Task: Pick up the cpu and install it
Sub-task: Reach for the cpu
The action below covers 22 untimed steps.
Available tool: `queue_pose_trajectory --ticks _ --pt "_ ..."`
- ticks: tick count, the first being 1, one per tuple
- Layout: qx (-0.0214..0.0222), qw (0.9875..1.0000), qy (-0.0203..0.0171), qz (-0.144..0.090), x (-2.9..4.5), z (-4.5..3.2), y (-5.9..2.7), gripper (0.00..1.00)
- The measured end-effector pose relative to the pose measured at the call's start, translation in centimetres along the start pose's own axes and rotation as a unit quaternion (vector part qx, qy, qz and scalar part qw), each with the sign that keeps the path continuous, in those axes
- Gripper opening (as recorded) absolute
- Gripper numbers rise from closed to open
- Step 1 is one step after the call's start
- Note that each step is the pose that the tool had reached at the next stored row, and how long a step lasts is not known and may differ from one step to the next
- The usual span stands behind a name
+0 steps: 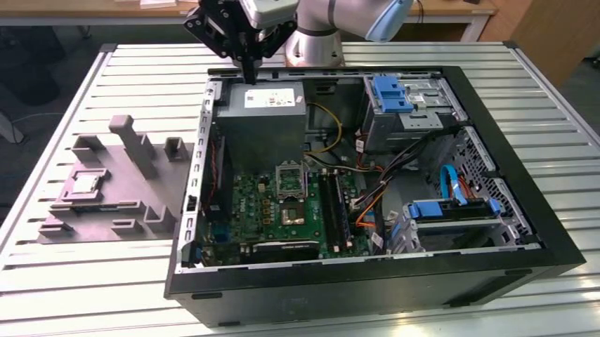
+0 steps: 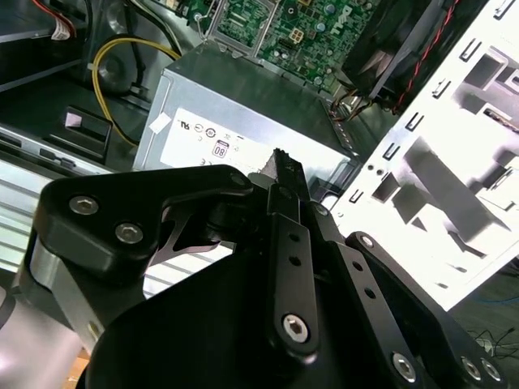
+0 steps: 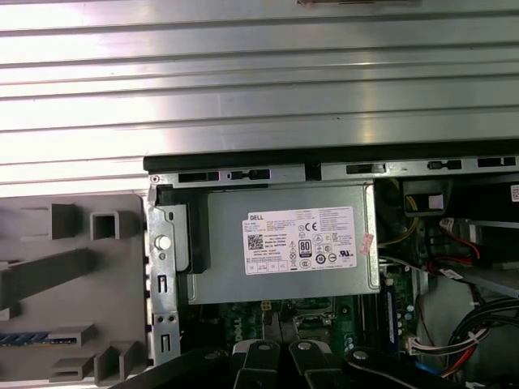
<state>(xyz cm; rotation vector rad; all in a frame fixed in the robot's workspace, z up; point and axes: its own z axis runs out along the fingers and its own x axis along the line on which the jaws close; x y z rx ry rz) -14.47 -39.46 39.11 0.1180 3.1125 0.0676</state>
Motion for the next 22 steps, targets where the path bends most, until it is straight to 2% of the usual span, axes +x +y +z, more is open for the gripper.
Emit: queue_pose_trajectory --ticks 22 --pt "0.0000 1.0000 0.0000 0.000 0.44 0.00 -0.03 0.11"
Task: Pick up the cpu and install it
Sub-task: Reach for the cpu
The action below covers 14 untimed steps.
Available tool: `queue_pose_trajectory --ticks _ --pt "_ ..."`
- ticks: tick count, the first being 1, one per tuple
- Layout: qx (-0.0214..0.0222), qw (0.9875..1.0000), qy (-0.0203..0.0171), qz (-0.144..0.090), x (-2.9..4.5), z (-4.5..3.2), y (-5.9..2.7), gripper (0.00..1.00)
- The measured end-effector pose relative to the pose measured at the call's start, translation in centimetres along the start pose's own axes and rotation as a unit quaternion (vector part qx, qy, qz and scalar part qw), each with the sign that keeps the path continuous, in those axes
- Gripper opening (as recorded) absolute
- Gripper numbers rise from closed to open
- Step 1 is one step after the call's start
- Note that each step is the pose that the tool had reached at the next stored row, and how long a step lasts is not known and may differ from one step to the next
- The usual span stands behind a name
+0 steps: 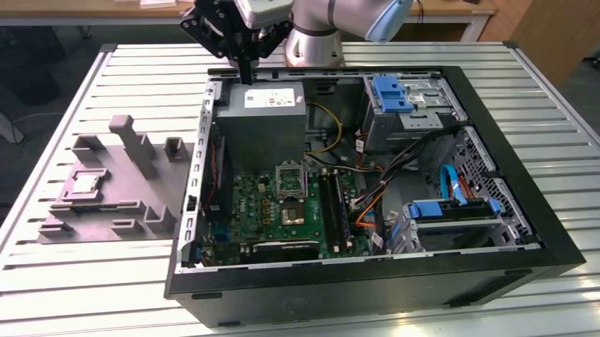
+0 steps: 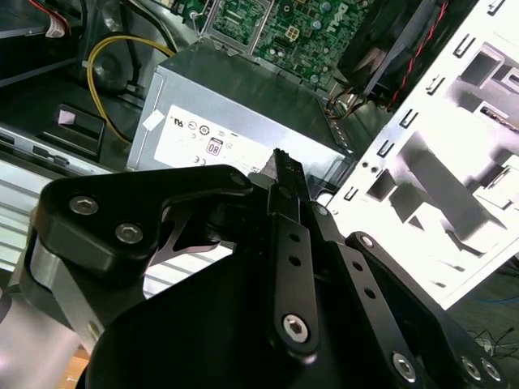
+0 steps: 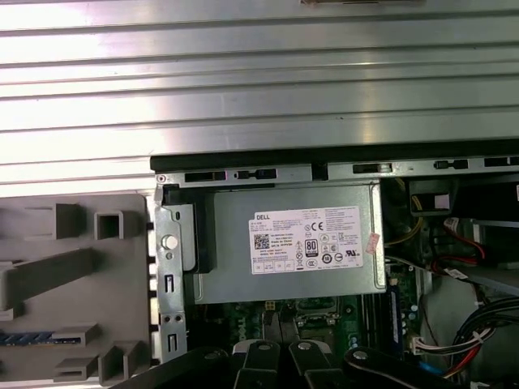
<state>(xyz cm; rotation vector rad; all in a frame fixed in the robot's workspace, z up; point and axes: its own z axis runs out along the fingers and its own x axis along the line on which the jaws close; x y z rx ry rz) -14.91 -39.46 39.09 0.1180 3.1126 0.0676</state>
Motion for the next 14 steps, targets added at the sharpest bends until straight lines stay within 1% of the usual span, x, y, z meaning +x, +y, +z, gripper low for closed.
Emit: queue_pose_trajectory --ticks 10,12,14 --pt "0.0000 1.0000 0.0000 0.000 0.17 0.00 -0.01 0.11" --pt "0.0000 1.0000 0.0000 0.000 0.36 0.00 -0.03 0.11" --pt "0.0000 1.0000 0.0000 0.000 0.39 0.00 -0.03 0.11"
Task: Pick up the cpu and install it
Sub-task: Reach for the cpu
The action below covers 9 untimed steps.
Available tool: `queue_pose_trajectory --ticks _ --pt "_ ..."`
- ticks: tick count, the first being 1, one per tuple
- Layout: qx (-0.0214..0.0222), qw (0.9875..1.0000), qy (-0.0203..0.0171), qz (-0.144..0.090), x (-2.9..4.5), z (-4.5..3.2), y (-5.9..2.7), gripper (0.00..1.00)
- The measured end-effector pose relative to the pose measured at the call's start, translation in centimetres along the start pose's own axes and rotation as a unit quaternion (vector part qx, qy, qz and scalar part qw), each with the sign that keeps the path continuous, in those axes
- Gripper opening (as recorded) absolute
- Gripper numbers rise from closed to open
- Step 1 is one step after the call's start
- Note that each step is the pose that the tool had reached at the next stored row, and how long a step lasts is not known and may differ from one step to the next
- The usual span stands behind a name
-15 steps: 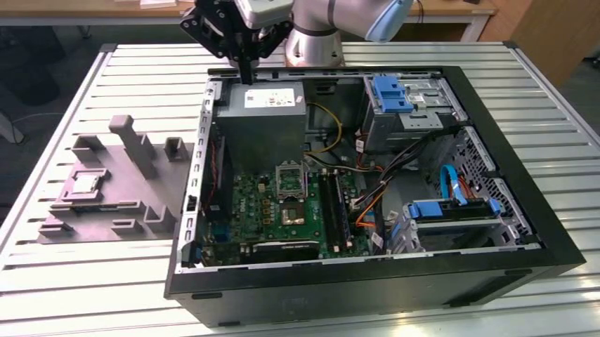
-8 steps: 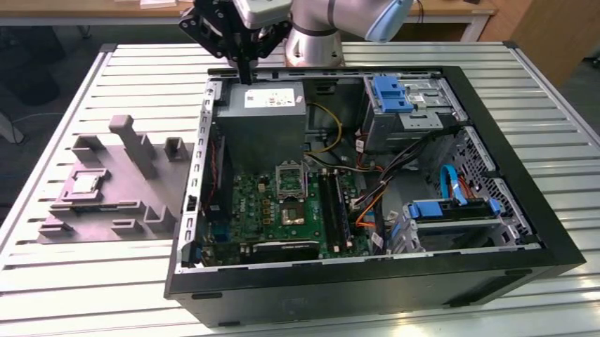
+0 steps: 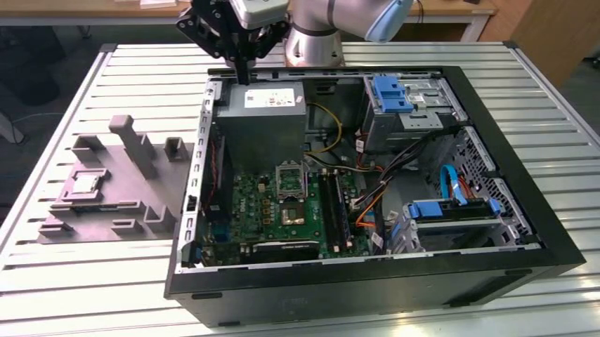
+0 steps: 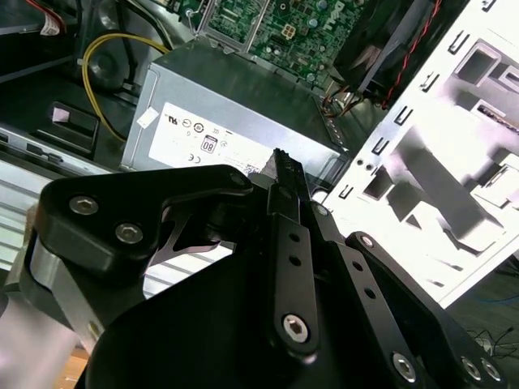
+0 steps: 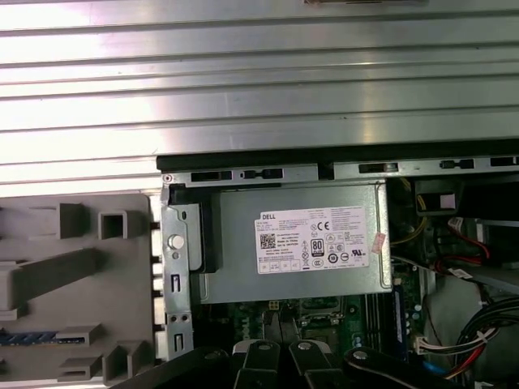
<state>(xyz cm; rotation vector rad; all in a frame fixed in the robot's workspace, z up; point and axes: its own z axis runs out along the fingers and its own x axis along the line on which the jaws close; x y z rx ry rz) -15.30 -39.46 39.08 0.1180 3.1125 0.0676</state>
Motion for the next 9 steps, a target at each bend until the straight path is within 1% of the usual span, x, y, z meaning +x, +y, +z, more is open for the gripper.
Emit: queue_pose_trajectory --ticks 2,4,9 --pt "0.0000 1.0000 0.0000 0.000 0.04 0.00 0.00 0.11" --pt "0.0000 1.0000 0.0000 0.000 1.05 0.07 -0.08 0.11" --pt "0.0000 1.0000 0.0000 0.000 1.07 0.07 -0.09 0.11"
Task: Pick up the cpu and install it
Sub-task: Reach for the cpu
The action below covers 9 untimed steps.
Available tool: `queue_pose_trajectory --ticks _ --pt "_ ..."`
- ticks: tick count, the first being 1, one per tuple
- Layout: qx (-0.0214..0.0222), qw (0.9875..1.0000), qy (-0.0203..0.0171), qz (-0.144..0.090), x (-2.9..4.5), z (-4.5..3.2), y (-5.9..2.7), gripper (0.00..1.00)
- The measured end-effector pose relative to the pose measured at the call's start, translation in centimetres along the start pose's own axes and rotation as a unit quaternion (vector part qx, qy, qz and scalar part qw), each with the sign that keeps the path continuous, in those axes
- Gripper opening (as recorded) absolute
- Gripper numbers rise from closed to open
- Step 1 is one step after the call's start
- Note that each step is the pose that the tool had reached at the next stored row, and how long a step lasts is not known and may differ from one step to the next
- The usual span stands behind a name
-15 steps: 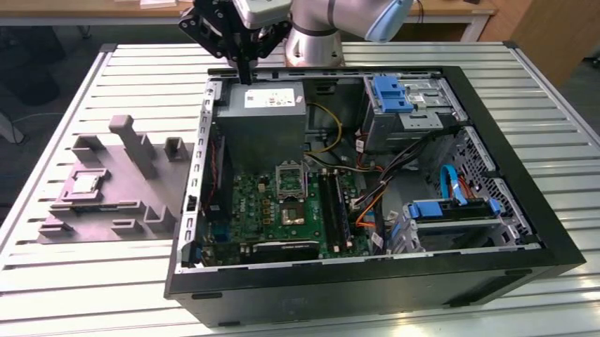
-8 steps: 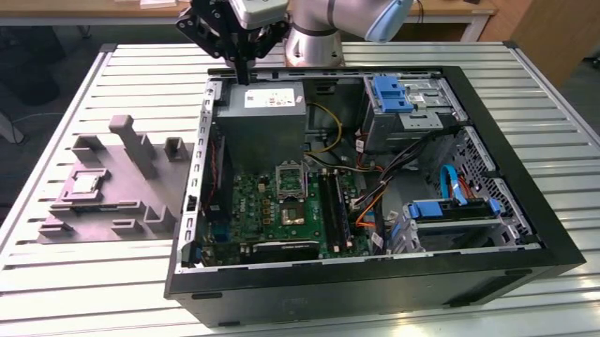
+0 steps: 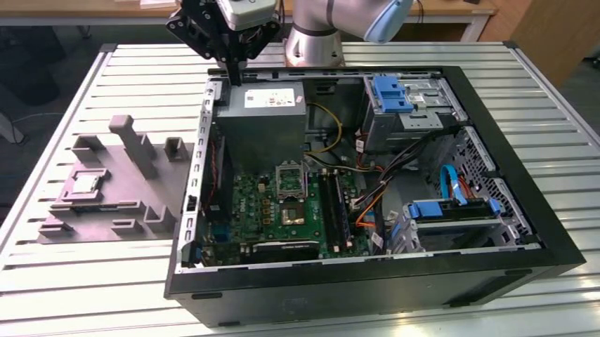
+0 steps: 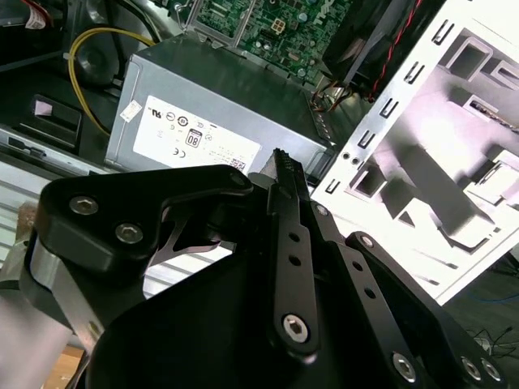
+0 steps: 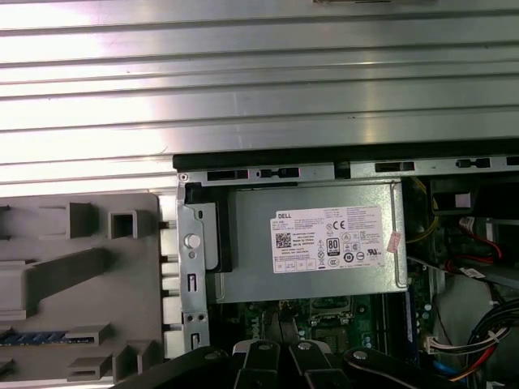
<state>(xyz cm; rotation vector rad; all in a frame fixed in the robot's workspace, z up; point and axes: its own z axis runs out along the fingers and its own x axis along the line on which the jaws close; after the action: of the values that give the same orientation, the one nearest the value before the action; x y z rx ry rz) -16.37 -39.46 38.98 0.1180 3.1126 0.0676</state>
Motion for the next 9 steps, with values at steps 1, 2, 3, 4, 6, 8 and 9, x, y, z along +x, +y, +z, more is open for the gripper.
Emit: queue_pose_trajectory --ticks 1,2,3,4,6,8,9 --pt "0.0000 1.0000 0.0000 0.000 0.01 0.00 0.00 0.11" --pt "0.0000 1.0000 0.0000 0.000 0.02 0.00 0.00 0.11" --pt "0.0000 1.0000 0.0000 0.000 0.03 0.00 0.00 0.11" --pt "0.0000 1.0000 0.0000 0.000 0.03 0.00 0.00 0.11" --pt "0.0000 1.0000 0.0000 0.000 0.07 0.00 0.00 0.11" --pt "0.0000 1.0000 0.0000 0.000 0.11 0.00 -0.01 0.11" --pt "0.0000 1.0000 0.0000 0.000 0.12 0.00 -0.01 0.11"
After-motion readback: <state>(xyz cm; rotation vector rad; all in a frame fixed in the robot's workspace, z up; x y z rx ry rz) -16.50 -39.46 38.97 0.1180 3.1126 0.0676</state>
